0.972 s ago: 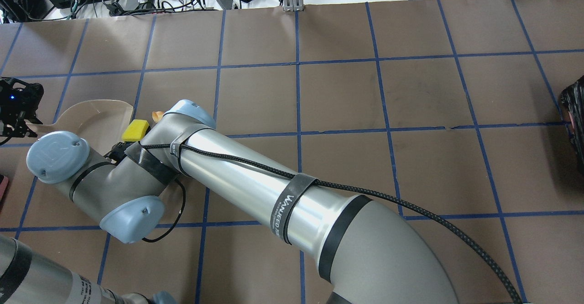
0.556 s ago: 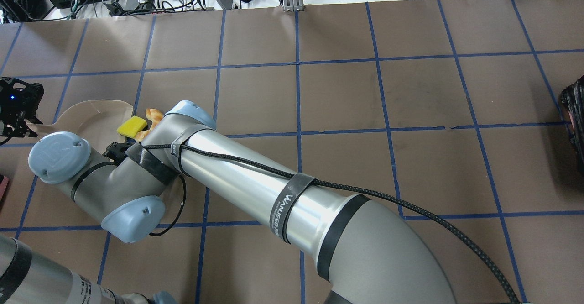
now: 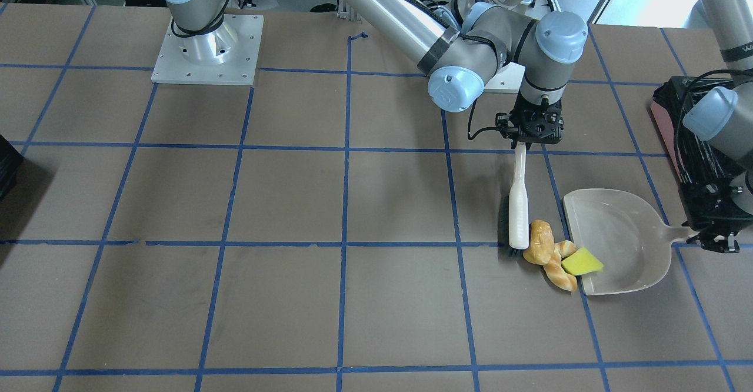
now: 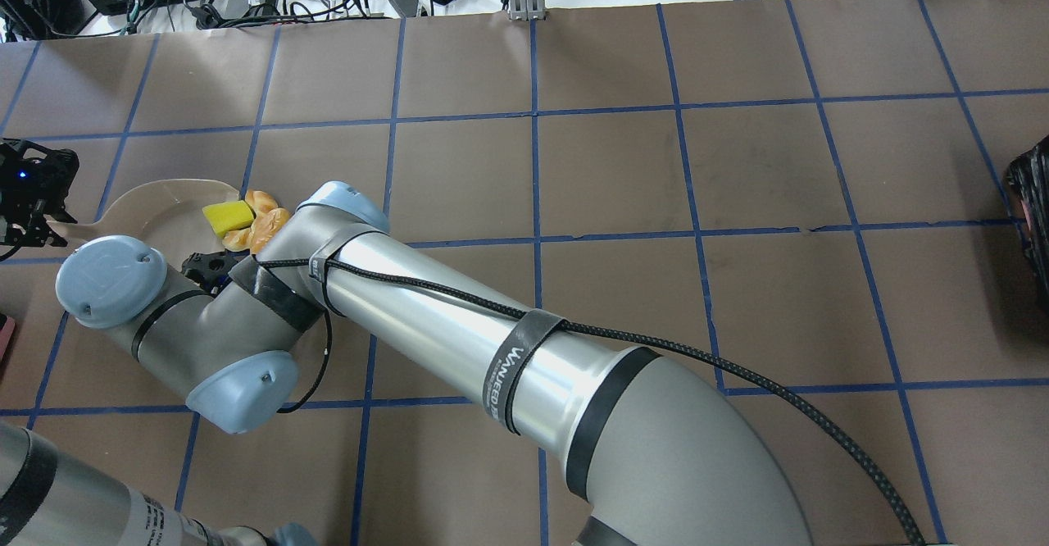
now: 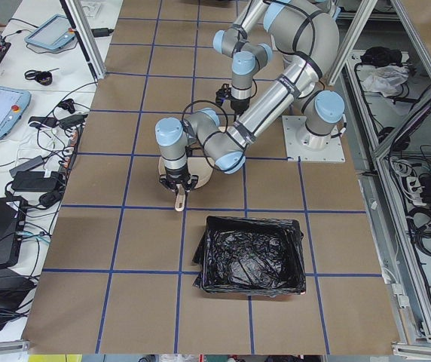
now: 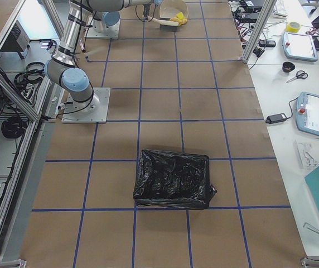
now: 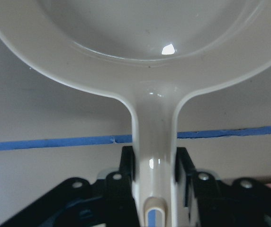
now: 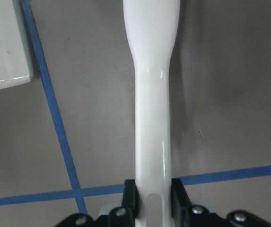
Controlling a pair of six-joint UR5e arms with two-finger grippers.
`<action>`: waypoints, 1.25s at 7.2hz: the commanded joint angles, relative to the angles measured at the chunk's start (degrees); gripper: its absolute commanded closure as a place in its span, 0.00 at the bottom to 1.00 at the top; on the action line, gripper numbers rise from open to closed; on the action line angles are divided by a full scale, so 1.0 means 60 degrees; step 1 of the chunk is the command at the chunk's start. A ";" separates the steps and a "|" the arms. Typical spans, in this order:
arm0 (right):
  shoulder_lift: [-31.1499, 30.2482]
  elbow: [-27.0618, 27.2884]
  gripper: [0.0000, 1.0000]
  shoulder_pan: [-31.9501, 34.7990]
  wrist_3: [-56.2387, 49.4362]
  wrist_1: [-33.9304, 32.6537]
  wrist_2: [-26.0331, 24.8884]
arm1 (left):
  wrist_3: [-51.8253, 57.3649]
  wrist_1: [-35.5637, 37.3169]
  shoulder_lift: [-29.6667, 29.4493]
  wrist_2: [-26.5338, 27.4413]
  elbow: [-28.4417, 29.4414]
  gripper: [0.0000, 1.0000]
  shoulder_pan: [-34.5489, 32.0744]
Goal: Sweep and dump trash in nearest bin
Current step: 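Push remaining bread into the dustpan with the brush, right gripper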
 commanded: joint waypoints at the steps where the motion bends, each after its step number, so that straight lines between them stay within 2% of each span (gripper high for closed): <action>1: 0.0148 -0.0030 1.00 -0.0044 -0.0628 -0.0503 0.0016 | 0.0000 0.0000 -0.0011 0.0000 0.0000 1.00 0.0000; 3: 0.0353 -0.0278 1.00 -0.0045 -0.1215 -0.0521 0.0016 | 0.0000 0.0000 -0.0011 0.0000 0.0000 1.00 0.0000; 7: 0.0456 -0.0483 1.00 -0.0264 -0.3336 -0.0536 0.0937 | 0.0000 0.0000 -0.0055 0.0015 0.0015 1.00 0.0000; 9: 0.0675 -0.1096 1.00 -0.0279 -0.3970 -0.0536 0.1215 | 0.0000 0.0000 -0.0055 0.0015 0.0015 1.00 -0.0015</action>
